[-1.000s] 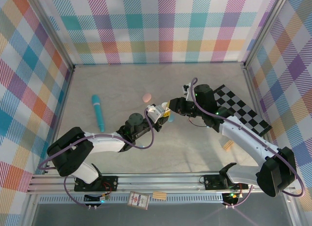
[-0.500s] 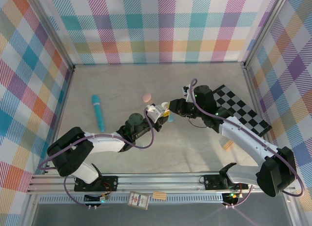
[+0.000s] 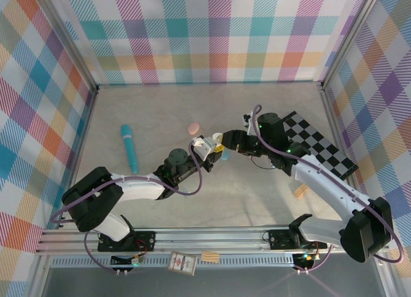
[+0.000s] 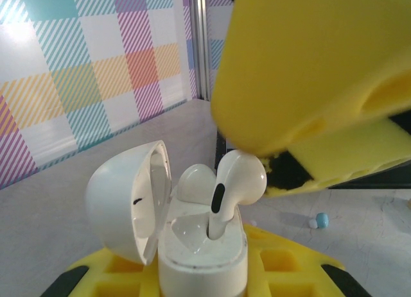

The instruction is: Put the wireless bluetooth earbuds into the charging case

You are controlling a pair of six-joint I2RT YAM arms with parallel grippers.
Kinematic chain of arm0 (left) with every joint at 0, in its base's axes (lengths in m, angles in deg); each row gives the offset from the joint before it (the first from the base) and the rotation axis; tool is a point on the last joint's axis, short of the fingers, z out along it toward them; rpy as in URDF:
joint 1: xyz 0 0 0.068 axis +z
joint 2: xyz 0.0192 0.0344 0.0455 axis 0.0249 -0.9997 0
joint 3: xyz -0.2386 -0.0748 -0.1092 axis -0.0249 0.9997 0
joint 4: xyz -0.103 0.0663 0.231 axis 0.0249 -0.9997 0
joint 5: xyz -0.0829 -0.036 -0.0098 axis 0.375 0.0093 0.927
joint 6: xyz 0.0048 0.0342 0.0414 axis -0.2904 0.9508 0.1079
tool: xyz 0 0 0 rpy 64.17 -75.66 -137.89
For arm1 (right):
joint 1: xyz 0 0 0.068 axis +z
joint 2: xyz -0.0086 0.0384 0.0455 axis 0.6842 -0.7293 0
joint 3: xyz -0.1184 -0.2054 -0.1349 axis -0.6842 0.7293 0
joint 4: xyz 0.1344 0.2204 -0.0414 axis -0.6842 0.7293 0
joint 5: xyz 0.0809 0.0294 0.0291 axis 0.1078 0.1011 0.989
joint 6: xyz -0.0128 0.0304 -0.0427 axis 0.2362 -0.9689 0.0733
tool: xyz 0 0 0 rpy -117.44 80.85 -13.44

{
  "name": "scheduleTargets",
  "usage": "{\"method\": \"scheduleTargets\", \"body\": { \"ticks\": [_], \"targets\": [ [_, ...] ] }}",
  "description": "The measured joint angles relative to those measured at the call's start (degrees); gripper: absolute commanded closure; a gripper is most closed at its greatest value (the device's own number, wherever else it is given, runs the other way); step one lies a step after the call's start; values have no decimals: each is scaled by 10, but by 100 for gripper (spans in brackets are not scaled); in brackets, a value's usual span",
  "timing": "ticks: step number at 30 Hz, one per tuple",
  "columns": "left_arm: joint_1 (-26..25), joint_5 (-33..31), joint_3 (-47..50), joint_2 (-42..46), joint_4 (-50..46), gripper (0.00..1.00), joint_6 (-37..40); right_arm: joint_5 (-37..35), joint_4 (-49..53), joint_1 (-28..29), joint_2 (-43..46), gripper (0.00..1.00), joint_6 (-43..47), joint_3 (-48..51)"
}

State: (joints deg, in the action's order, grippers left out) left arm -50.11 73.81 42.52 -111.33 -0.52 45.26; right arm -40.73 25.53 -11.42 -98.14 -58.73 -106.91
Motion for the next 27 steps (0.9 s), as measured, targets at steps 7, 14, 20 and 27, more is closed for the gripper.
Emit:
{"method": "scheduleTargets", "body": {
  "ticks": [7, 14, 20, 27],
  "targets": [
    [0, 3, 0, 0, 13, 100, 0, 0, 10, -30, 12, 39, -20, 1],
    [0, 5, 0, 0, 14, 100, 1, 16, 21, -43, -12, 40, -28, 0],
    [0, 4, 0, 0, 14, 100, 1, 38, 32, -43, -26, 40, -24, 0],
    [0, -2, 0, -3, 16, 100, 0, 53, 40, -38, -28, 39, -12, -2]
  ]
}}
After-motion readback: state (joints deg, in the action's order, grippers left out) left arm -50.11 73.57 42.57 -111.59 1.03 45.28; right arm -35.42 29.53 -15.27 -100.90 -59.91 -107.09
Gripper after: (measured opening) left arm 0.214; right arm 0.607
